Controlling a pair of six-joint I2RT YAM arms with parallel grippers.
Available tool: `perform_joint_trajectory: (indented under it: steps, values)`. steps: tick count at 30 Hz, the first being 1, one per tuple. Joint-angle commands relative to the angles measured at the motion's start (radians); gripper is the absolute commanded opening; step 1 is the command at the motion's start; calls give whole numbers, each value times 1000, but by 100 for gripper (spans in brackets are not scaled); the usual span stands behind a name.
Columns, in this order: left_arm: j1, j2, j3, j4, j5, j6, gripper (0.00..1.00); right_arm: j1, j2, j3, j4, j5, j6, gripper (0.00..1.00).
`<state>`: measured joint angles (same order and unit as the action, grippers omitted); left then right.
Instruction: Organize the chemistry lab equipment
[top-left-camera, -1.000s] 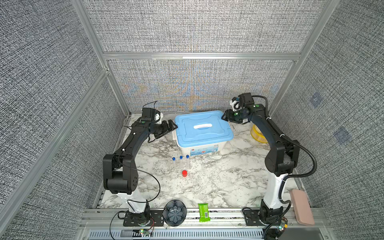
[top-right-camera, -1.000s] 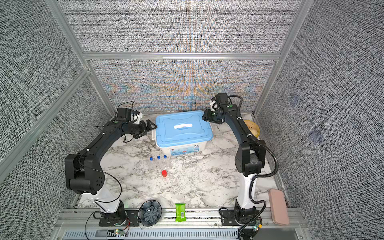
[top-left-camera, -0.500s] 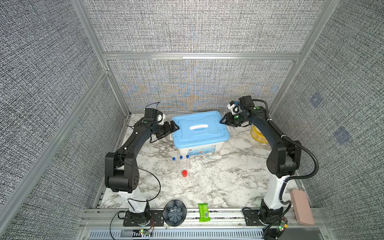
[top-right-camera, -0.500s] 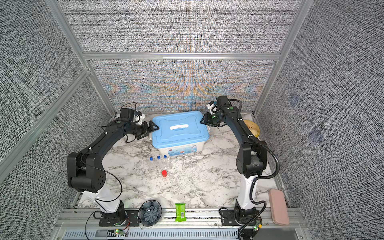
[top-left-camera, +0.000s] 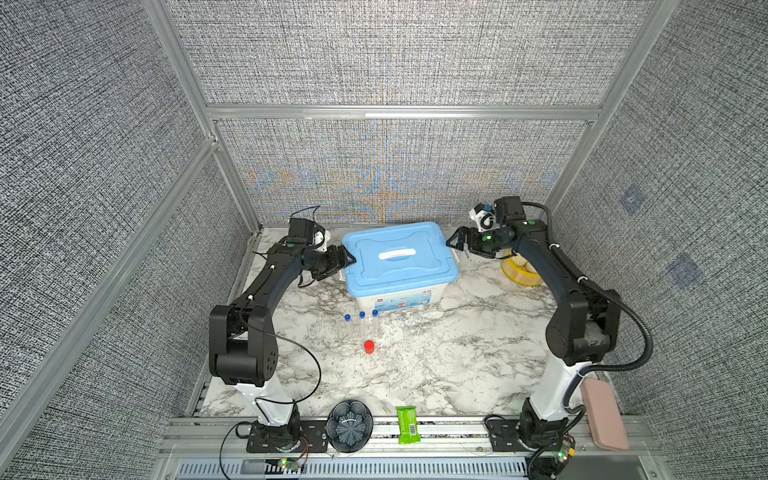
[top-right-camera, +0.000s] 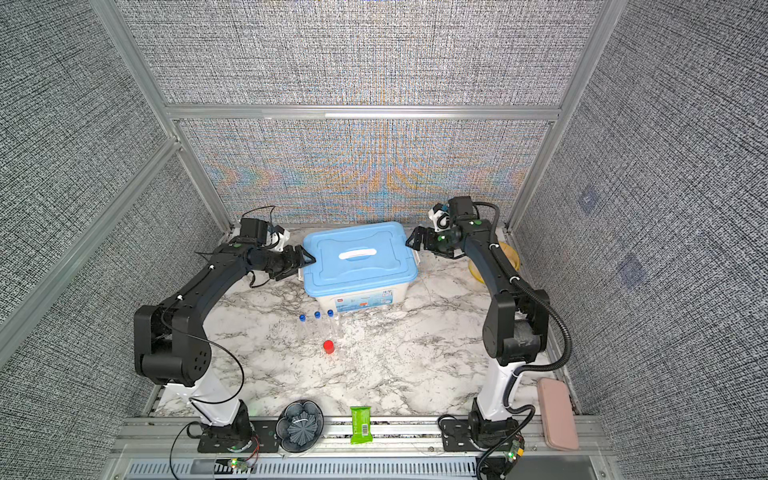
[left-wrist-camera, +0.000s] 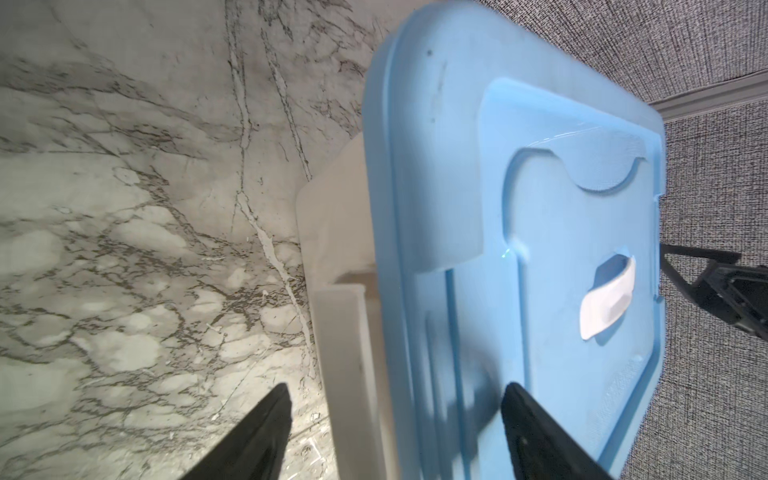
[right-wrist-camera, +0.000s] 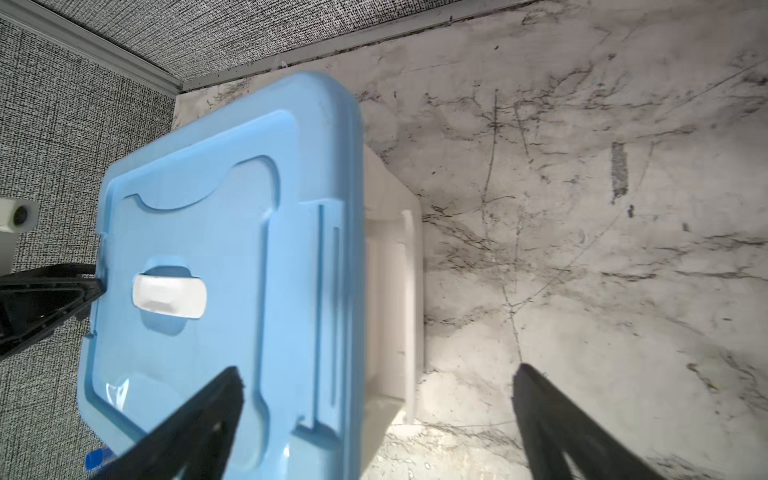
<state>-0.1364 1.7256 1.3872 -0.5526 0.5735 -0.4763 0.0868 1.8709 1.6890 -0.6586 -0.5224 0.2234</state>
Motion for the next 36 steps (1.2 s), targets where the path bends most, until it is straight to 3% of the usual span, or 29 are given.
perform_joint_trajectory:
  steps: [1,4,6,9,14,19,25,31,36]
  values:
    - [0,10,12,32,38,-6,59,-19,20,-33,92,-159,12,99]
    - [-2,23,23,34,52,-6,45,-24,61,-37,134,-269,53,99]
    - [-4,30,32,31,51,0,41,-24,74,-49,190,-320,100,99]
    - [-9,45,58,-12,29,22,36,-21,95,-48,207,-324,141,99]
    - [-17,60,75,-45,-11,53,32,-15,86,-73,255,-335,198,88]
    - [-37,71,116,-100,-71,88,30,12,54,-70,227,-264,177,74]
    - [-66,80,166,-162,-148,116,30,71,33,-12,94,-98,98,61]
    - [-96,94,199,-198,-216,122,32,165,54,77,-73,145,13,60]
    - [-113,112,220,-206,-230,117,32,208,68,91,-111,249,-7,59]
